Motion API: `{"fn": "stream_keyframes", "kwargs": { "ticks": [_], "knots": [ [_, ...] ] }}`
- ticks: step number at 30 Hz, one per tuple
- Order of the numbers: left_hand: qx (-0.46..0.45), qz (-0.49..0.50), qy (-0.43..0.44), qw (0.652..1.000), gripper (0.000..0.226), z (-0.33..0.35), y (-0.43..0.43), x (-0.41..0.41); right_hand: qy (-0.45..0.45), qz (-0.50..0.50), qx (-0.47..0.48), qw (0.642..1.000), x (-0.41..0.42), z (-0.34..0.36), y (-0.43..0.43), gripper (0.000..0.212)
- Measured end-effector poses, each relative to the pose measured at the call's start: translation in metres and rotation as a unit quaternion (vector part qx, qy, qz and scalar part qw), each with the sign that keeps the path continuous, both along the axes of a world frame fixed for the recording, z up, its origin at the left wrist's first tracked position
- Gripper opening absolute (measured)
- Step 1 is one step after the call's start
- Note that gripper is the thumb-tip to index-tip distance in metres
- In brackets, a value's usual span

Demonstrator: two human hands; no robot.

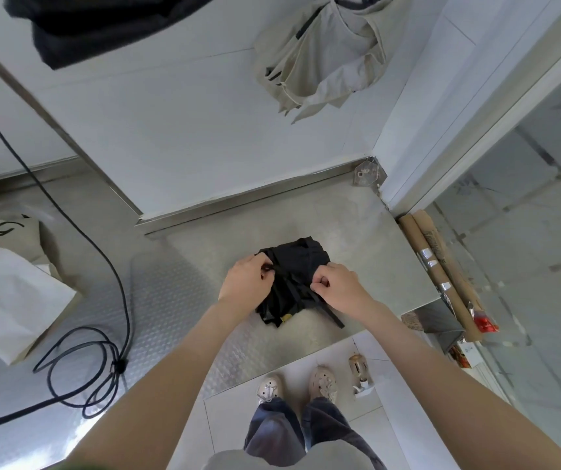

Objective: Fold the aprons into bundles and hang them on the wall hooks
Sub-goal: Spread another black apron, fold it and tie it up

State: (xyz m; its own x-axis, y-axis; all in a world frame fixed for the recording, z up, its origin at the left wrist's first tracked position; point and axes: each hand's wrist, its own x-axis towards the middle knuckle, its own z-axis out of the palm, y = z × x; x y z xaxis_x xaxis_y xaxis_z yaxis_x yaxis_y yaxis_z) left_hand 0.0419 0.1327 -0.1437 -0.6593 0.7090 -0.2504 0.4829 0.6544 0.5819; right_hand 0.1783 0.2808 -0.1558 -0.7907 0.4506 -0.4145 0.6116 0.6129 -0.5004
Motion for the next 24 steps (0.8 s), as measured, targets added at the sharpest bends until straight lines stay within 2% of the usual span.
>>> {"fn": "stream_keyframes", "kwargs": {
  "ticks": [2, 3, 6, 9, 12, 16, 19, 22, 24],
  "knots": [
    [0.028, 0.004, -0.051, 0.998, 0.015, 0.008, 0.002, -0.001, 0.035, -0.024, -0.018, 0.999, -0.001, 0.003, -0.001, 0.007],
    [0.033, -0.002, -0.057, 0.998, 0.016, 0.011, 0.002, -0.002, 0.056, -0.031, -0.038, 0.997, -0.002, 0.006, -0.002, 0.005],
    [0.052, -0.021, -0.060, 0.997, 0.017, 0.020, 0.004, -0.003, 0.105, -0.040, -0.123, 0.986, -0.011, 0.021, -0.009, 0.021],
    [0.070, -0.031, -0.070, 0.995, 0.016, 0.027, 0.008, 0.000, 0.143, -0.035, -0.162, 0.976, -0.023, 0.037, -0.015, 0.020],
    [0.072, -0.027, -0.102, 0.992, 0.015, 0.036, 0.011, -0.001, 0.108, -0.016, -0.152, 0.982, -0.030, 0.045, -0.014, 0.022],
    [0.081, -0.019, -0.125, 0.989, 0.011, 0.044, 0.014, -0.003, -0.002, -0.031, -0.144, 0.989, -0.027, 0.033, -0.015, 0.039],
    [0.071, -0.027, -0.164, 0.983, 0.009, 0.045, 0.016, -0.003, -0.022, -0.043, -0.129, 0.990, -0.027, 0.020, -0.022, 0.026],
    [0.048, 0.027, -0.184, 0.981, 0.036, 0.034, 0.013, -0.005, 0.002, -0.085, -0.158, 0.984, -0.030, 0.014, -0.030, 0.032],
    [-0.008, 0.129, -0.141, 0.982, 0.054, 0.028, 0.011, -0.006, 0.002, -0.111, -0.182, 0.977, -0.033, 0.012, -0.035, 0.039]
  ]
}}
